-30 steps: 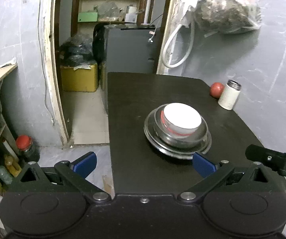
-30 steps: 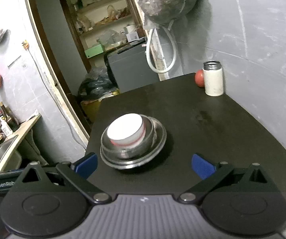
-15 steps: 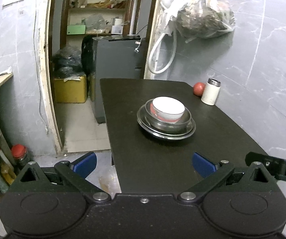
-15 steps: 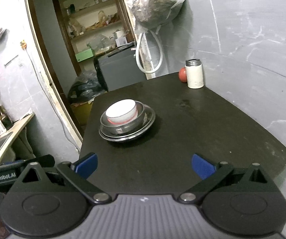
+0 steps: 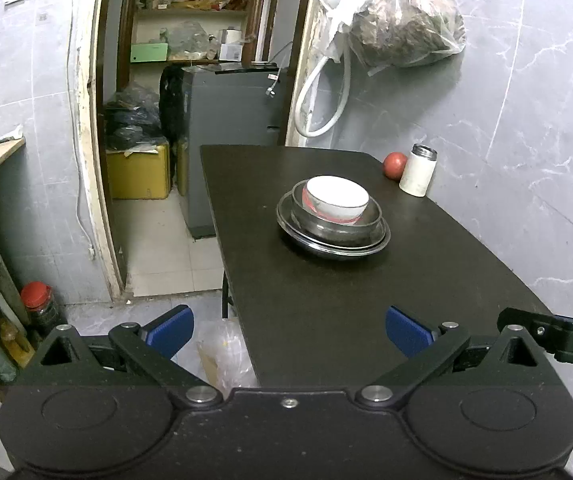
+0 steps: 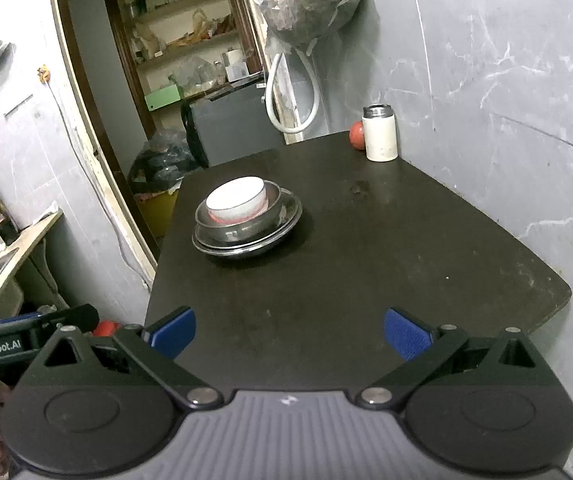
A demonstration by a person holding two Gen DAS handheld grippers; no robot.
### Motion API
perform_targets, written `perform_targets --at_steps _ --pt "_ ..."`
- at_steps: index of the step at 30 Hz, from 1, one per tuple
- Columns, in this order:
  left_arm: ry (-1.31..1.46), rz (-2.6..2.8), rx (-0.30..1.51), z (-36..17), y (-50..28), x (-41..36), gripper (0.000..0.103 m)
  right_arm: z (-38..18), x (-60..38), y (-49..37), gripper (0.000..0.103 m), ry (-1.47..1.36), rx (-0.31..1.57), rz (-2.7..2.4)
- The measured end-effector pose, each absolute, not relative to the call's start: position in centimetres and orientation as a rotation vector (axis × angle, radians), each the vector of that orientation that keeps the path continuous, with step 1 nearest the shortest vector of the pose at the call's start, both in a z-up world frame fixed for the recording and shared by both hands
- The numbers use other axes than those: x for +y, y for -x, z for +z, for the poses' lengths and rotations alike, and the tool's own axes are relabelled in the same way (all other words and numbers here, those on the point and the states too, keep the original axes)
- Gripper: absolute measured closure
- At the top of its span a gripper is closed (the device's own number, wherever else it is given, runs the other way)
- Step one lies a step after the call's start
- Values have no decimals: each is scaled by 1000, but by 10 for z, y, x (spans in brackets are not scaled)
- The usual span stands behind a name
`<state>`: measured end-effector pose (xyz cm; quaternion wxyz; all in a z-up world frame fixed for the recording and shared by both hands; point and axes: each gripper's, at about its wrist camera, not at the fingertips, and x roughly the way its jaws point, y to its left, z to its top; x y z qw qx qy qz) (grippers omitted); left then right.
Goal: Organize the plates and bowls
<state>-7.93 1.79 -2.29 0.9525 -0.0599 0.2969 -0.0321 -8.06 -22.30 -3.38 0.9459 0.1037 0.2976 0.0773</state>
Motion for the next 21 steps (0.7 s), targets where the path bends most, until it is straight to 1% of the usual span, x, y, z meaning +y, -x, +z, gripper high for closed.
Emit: perform_targets --at_steps 21 --pt "109 -74 618 -25 72 17 1 -39 -217 66 0 -196 650 176"
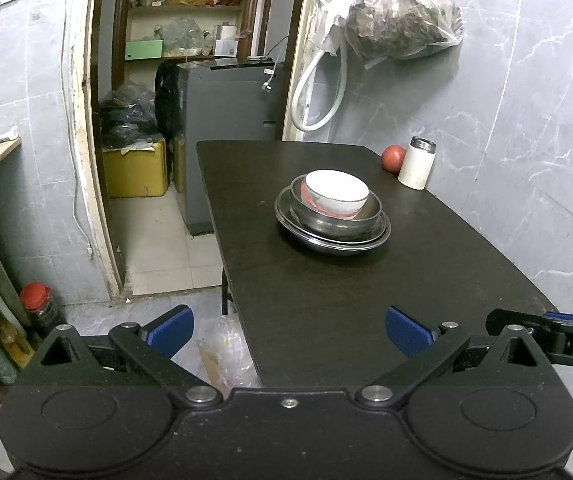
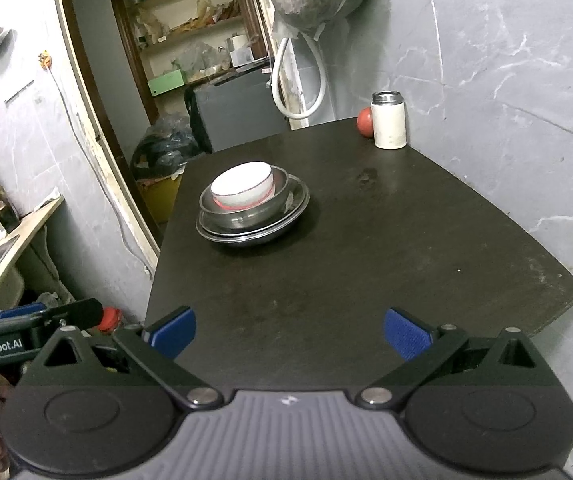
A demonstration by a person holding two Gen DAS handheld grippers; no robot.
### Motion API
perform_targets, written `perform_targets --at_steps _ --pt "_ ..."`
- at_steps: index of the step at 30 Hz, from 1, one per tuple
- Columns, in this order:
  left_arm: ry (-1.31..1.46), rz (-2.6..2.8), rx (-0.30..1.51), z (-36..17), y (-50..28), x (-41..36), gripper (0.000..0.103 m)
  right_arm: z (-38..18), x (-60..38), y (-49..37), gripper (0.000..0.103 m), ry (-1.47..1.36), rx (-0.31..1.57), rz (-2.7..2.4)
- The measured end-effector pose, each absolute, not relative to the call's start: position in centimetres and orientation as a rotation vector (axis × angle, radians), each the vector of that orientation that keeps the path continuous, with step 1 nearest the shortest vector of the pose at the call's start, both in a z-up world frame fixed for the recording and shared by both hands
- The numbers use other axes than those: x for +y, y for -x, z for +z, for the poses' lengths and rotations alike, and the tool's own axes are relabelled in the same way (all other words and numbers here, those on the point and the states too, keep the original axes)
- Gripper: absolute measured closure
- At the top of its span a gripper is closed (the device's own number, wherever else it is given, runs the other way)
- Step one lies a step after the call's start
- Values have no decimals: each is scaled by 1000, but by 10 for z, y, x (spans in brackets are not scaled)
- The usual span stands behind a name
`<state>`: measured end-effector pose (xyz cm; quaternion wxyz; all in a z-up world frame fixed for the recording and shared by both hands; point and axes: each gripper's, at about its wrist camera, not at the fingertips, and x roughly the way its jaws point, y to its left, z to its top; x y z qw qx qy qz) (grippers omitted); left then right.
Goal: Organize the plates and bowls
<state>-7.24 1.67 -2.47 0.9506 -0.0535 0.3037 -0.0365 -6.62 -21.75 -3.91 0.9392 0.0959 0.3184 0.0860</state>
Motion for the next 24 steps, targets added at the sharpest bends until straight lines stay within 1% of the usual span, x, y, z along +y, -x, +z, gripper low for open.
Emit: perform_targets --at_steps 24 --pt "105 -75 626 -28 68 16 1 -40 -219 63 0 -191 658 182"
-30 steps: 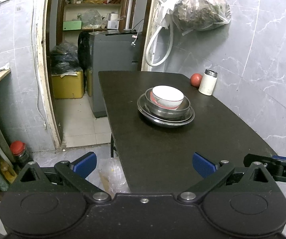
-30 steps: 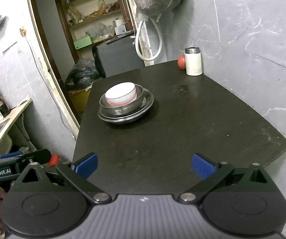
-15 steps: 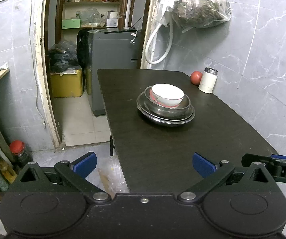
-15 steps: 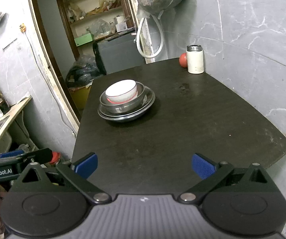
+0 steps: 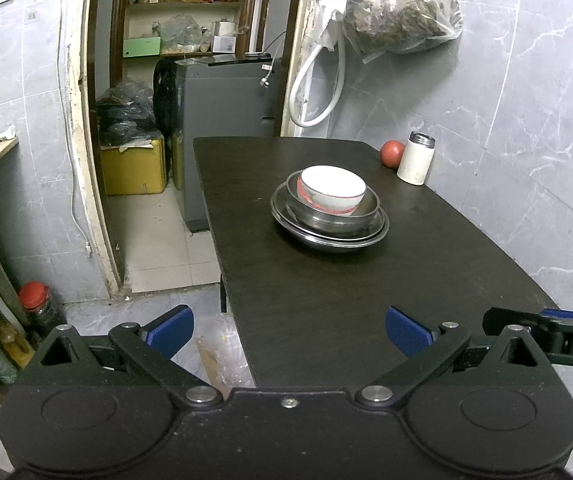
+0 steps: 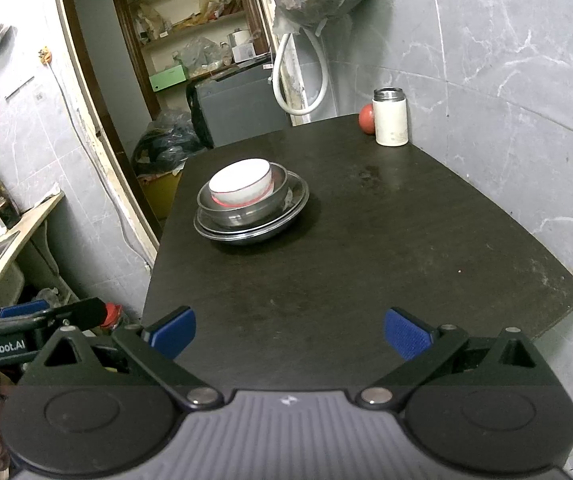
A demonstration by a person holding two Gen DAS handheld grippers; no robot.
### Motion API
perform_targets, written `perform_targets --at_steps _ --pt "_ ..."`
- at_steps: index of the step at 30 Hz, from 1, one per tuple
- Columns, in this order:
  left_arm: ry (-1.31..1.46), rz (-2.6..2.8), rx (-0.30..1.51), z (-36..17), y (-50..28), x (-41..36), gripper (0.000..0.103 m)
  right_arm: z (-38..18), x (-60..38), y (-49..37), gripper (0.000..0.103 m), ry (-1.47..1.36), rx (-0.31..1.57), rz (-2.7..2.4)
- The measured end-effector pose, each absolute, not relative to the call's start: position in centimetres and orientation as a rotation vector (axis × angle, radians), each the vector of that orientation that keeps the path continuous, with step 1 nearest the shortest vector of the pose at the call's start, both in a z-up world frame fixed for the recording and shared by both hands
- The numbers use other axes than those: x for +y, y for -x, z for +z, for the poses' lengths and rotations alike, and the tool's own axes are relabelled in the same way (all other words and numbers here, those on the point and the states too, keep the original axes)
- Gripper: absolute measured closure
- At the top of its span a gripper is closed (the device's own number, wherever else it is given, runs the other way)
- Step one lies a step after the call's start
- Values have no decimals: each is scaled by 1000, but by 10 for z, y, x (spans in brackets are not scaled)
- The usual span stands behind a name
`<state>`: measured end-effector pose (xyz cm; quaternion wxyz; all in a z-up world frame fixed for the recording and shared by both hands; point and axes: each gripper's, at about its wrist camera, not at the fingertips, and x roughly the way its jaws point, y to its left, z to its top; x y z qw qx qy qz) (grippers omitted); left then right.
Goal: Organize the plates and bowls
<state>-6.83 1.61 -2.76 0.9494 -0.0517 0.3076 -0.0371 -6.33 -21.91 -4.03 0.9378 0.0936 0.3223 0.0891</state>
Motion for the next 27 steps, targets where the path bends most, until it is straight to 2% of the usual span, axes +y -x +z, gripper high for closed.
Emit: perform_targets --at_steps 27 --pt "103 -77 625 -28 68 16 1 -42 -221 64 0 -190 655 188"
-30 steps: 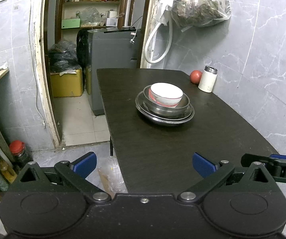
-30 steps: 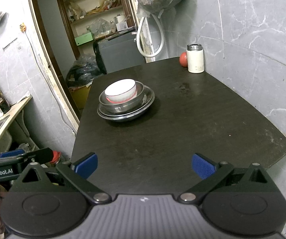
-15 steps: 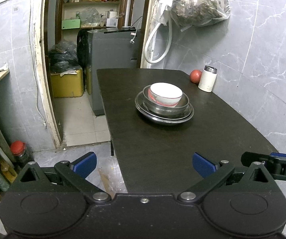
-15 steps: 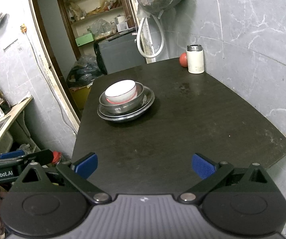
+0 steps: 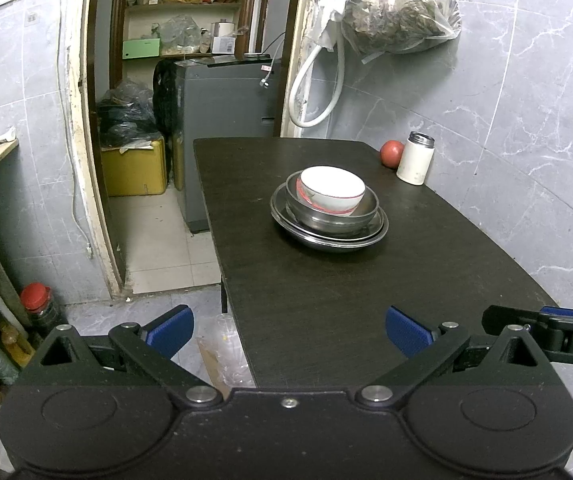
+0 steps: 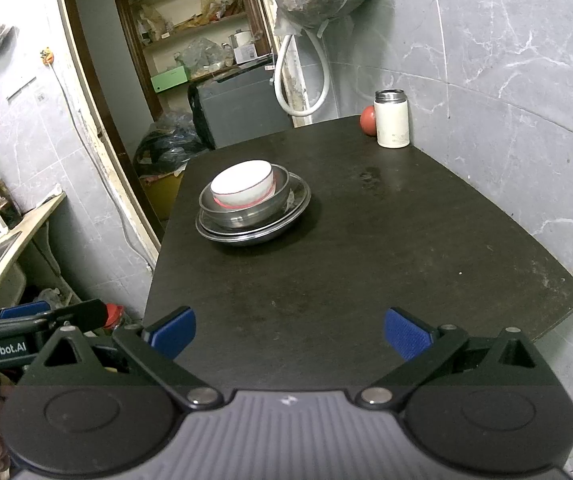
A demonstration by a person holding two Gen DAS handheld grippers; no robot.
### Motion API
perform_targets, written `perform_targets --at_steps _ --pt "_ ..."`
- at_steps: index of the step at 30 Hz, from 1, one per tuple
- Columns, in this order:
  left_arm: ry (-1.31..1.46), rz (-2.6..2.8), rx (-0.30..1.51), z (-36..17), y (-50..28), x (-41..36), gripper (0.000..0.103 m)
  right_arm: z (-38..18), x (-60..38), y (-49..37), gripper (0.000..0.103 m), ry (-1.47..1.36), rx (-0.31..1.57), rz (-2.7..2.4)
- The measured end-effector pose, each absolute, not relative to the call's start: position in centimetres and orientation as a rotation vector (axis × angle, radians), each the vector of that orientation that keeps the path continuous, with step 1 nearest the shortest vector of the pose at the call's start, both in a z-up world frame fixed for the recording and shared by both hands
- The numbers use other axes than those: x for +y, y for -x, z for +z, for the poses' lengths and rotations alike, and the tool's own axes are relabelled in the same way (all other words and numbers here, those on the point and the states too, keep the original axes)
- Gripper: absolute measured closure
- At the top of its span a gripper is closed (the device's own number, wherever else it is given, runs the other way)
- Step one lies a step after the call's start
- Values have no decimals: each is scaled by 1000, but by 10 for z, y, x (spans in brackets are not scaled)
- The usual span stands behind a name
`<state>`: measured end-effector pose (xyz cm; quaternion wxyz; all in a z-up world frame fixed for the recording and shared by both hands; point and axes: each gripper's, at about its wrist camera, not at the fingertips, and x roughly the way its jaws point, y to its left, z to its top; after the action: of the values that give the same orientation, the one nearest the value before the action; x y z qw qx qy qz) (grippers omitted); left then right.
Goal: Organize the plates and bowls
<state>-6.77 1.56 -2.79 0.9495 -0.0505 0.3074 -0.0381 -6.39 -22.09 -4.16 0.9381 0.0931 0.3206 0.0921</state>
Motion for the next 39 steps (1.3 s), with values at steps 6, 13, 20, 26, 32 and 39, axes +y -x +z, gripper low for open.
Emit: perform_targets --at_steps 6,13,20,26,32,39 --pt "103 -77 626 -28 67 15 1 -42 -221 64 0 -190 655 188" --pt "102 -77 626 -28 67 15 1 -42 -221 64 0 -190 655 188" --pt "102 -77 627 -28 67 15 1 -42 -221 63 0 -191 657 187" --pt "101 -77 626 -28 67 15 1 -41 -220 63 0 -192 657 187" --pt "99 -73 623 -28 67 14 1 -42 -221 62 0 -191 660 189" --pt "72 -58 624 -29 64 10 1 -41 -221 62 0 -191 660 189"
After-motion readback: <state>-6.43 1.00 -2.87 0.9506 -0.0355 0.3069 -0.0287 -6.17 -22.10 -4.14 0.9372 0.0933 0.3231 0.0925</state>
